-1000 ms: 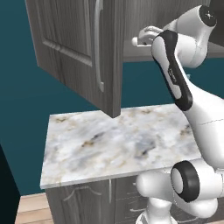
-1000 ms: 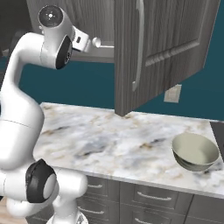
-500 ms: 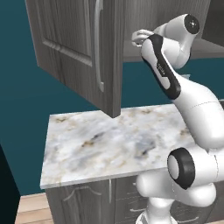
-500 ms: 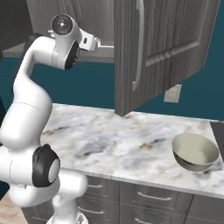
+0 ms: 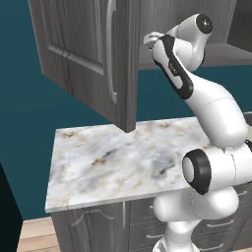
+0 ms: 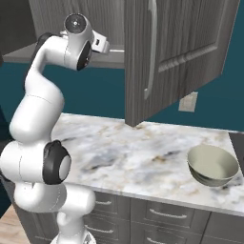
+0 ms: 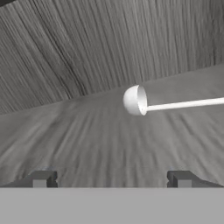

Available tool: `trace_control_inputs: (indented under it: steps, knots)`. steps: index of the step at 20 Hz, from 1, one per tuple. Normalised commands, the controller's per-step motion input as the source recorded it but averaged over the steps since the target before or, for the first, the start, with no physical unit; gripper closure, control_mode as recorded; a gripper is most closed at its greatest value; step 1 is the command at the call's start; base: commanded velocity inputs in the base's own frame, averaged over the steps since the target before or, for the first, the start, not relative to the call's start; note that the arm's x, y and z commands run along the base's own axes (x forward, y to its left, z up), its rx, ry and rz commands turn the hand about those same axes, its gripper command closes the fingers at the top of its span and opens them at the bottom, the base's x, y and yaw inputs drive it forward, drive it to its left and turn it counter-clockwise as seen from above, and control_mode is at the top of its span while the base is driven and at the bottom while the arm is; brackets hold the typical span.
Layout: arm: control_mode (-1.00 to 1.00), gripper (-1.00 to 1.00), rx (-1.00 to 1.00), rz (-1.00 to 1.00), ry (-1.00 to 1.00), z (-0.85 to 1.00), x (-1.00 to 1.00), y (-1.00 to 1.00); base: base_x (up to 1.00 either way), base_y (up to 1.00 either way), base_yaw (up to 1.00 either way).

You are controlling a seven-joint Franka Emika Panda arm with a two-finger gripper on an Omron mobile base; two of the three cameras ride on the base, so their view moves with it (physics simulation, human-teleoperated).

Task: Open the cabinet and move the ladle to the pot. Then close the cabinet.

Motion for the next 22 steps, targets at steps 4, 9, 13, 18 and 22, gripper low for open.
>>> trace_control_inputs:
  steps: [4,9,13,18,22]
  knots:
    - [-1.00,-1.00,0.00,0.00,0.06,0.00,0.40,0.00,0.00,0.00,0.00]
    - [-1.00,-1.00,-0.02,0.00,0.01,0.00,0.34,-0.01,0.00,0.00,0.00]
    - [-1.00,-1.00,-0.03,-0.02,0.01,0.00,0.27,-0.12,0.00,0.00,0.00]
    - [-1.00,-1.00,-0.02,-0.01,0.02,0.00,0.22,-0.09,0.00,0.00,0.00]
    - [-1.00,-1.00,-0.01,0.00,0.04,-0.01,0.19,0.00,0.00,0.00,0.00]
